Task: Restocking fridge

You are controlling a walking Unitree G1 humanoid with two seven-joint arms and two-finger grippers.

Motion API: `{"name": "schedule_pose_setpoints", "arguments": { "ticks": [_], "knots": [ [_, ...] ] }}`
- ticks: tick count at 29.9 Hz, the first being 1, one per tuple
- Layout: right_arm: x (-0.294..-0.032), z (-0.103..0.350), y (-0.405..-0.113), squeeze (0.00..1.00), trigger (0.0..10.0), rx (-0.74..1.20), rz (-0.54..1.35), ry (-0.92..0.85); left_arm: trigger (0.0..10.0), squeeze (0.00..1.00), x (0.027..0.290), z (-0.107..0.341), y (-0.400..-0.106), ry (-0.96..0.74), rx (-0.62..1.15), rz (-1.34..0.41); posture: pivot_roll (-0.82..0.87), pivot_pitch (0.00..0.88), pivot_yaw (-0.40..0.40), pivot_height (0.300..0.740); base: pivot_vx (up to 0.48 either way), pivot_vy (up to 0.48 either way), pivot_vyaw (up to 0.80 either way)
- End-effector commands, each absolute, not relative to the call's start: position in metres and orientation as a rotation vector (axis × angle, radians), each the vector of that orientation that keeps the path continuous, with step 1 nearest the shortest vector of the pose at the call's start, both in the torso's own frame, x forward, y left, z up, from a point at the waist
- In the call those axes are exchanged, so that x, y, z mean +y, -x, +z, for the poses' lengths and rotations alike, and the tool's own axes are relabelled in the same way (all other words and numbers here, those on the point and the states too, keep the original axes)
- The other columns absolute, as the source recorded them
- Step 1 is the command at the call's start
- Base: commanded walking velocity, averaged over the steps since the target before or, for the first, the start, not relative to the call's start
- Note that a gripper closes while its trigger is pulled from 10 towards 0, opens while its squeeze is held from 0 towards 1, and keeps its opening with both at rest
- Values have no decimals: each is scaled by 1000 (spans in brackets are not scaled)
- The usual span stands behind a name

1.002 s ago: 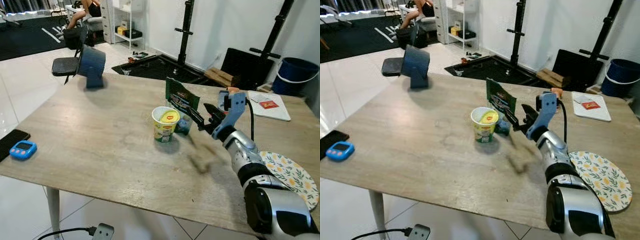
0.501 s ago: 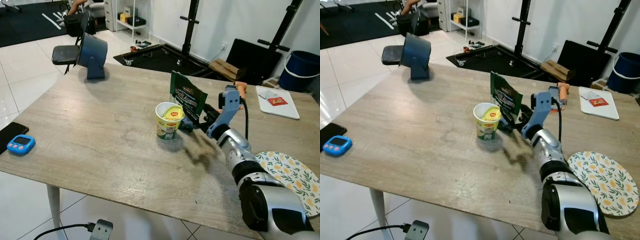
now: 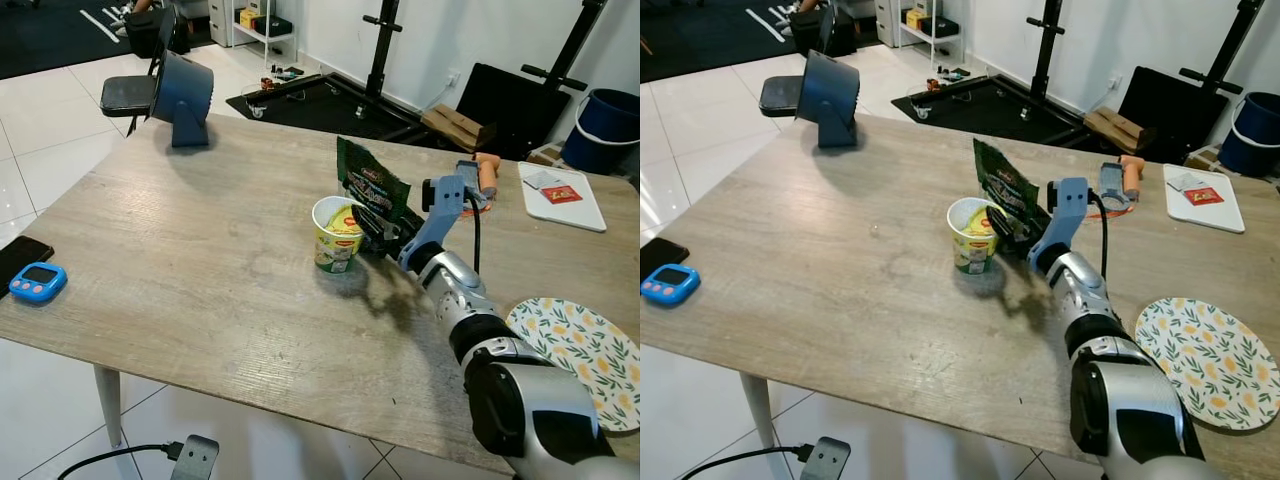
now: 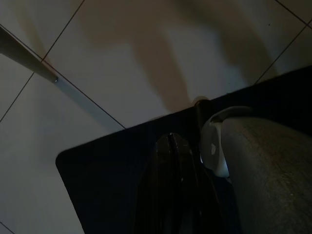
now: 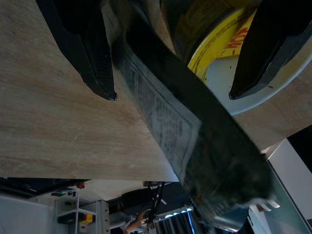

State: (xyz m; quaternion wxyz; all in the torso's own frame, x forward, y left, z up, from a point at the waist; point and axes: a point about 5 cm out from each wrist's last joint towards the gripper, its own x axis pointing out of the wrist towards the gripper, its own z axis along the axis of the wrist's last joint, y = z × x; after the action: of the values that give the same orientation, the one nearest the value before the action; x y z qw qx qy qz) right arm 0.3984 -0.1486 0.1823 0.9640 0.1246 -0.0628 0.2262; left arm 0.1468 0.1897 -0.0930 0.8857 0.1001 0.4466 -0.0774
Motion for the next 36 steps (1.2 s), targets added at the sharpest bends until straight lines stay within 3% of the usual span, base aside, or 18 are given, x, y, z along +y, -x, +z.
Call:
{"name": "schedule_pose_setpoints", "arguments": {
  "ticks": [1, 6, 7, 9, 21, 36],
  "knots": [
    [-147, 180, -399, 0, 10000, -102, 449, -258, 10000, 0, 198, -119, -57, -216, 1264, -183, 173, 212, -85, 740, 0, 0, 0],
    [-147, 184, -401, 0, 9804, -108, 426, -259, 10000, 0, 197, -119, -58, -216, 1258, -186, 175, 213, -86, 740, 0, 0, 0],
    [-147, 185, -402, 0, 5882, -110, 423, -262, 10000, 0, 197, -119, -59, -216, 1257, -186, 175, 213, -86, 740, 0, 0, 0],
    [-147, 186, -402, 0, 0, -114, 410, -263, 10000, 0, 197, -119, -59, -217, 1255, -186, 175, 212, -88, 740, 0, 0, 0],
    [-158, 188, -403, 0, 0, -106, 359, -210, 10000, 0, 197, -119, -59, -218, 1256, -189, 170, 209, -85, 740, 0, 0, 0],
    [-200, 197, -401, 0, 0, -157, 245, -223, 10000, 0, 194, -117, -77, -231, 1228, -206, 128, 171, -74, 740, 0, 0, 0]
  ]
}}
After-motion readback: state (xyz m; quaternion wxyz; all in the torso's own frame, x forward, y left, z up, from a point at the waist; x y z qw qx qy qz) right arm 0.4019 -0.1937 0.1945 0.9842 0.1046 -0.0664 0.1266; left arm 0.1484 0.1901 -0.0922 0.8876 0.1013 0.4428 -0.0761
